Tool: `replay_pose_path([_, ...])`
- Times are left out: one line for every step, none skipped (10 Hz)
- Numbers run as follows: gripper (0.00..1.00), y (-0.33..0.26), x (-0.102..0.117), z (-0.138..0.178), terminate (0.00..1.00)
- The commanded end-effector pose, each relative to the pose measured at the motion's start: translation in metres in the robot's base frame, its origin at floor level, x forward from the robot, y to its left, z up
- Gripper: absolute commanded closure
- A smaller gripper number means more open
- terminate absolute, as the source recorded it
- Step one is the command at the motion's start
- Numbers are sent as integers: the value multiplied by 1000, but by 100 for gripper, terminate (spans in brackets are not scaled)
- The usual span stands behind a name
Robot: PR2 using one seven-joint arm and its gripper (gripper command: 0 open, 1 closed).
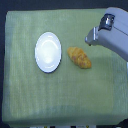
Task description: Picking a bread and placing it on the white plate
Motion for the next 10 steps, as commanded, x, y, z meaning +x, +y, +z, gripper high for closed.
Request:
replay_pose_path([0,57,7,-34,0])
replay_pose_path([0,65,5,-40,0])
replay_pose_path([0,79,6,-54,0])
replay_pose_path([0,83,6,-58,0])
replay_pose_path([0,90,7,-70,0])
replay_pose_path([0,96,4,-79,0])
replay_pose_path([0,100,1,-86,0])
replay_pose_path([0,104,2,-93,0])
replay_pose_path([0,105,5,-99,0])
replay_pose_path([0,105,4,-106,0])
